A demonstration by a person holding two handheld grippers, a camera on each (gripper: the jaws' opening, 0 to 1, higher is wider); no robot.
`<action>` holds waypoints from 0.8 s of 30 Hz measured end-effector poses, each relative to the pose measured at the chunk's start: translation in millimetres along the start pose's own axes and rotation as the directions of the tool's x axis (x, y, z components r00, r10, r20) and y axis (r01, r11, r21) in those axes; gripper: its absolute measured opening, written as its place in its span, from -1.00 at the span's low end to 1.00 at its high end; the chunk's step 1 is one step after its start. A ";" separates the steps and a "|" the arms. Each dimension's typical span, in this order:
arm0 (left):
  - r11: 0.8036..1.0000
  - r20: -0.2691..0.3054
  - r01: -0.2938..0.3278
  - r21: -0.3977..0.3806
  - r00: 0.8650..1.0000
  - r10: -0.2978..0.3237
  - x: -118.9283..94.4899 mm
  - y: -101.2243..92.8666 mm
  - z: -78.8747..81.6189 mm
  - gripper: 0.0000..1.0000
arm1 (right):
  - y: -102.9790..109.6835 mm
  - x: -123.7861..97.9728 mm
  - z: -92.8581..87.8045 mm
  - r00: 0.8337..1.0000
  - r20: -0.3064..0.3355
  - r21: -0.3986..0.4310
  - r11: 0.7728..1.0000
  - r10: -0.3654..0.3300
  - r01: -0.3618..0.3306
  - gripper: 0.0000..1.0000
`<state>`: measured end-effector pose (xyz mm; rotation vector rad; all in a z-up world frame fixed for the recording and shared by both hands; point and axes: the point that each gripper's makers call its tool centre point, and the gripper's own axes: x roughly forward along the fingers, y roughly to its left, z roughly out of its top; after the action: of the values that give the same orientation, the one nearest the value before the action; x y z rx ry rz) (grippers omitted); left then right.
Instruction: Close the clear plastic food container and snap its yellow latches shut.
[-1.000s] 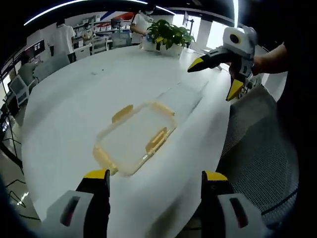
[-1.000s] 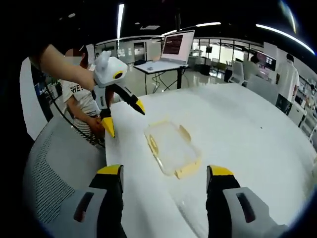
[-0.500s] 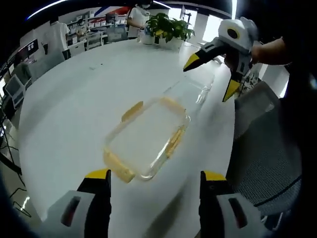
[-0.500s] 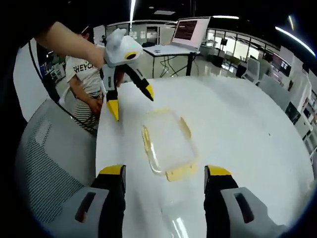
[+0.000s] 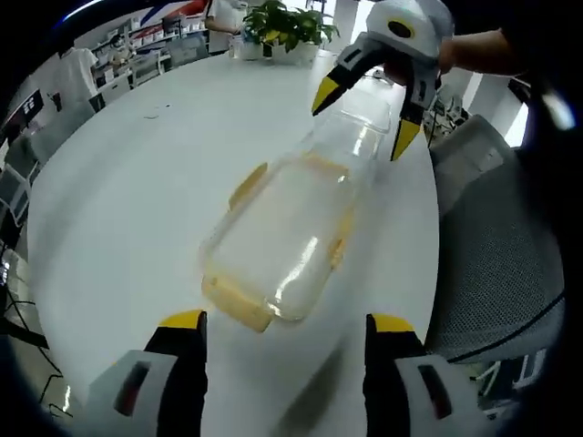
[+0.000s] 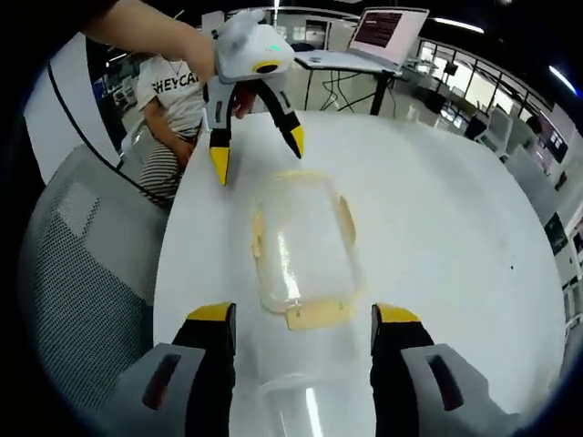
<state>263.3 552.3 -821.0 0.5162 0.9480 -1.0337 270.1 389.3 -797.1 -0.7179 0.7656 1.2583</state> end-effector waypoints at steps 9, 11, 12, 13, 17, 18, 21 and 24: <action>0.996 -0.070 0.009 0.094 0.998 -0.002 6.3 17.7 -5.1 0.28 | -6.0 18.7 -7.9 0.996 -0.090 -0.031 0.999 0.026 -0.029 0.09; 0.994 -0.080 0.011 0.110 0.997 -0.002 7.3 20.5 -4.2 0.28 | -5.1 21.5 -8.6 0.994 -0.108 -0.044 0.998 0.036 -0.041 0.10; 0.994 -0.081 0.012 0.111 0.997 -0.003 8.0 22.0 -3.1 0.28 | -5.4 23.0 -12.0 0.990 -0.139 -0.066 0.997 0.034 -0.043 0.11; 0.993 -0.082 0.014 0.113 0.997 -0.004 8.5 22.9 -2.7 0.27 | -6.8 23.9 -13.9 0.987 -0.156 -0.094 0.995 0.026 -0.041 0.10; 0.986 -0.128 0.026 0.167 0.992 -0.004 10.2 26.7 -7.2 0.24 | -5.7 29.1 -11.5 0.986 -0.162 -0.104 0.993 0.036 -0.053 0.07; 0.984 -0.135 0.031 0.173 0.991 -0.007 10.5 26.7 -7.2 0.23 | -5.6 30.2 -11.3 0.985 -0.166 -0.109 0.993 0.036 -0.055 0.06; 0.977 -0.153 0.039 0.211 0.988 -0.007 10.3 29.0 -6.3 0.17 | -7.0 34.7 -14.4 0.981 -0.192 -0.147 0.987 0.038 -0.067 0.07; 0.969 -0.167 0.043 0.245 0.986 -0.002 10.0 32.0 -5.1 0.14 | -10.1 35.9 -17.4 0.977 -0.210 -0.155 0.986 0.033 -0.067 0.06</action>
<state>291.7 565.6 -834.2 0.8112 0.9770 -1.1505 283.2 393.0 -836.0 -0.9783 0.8619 1.3154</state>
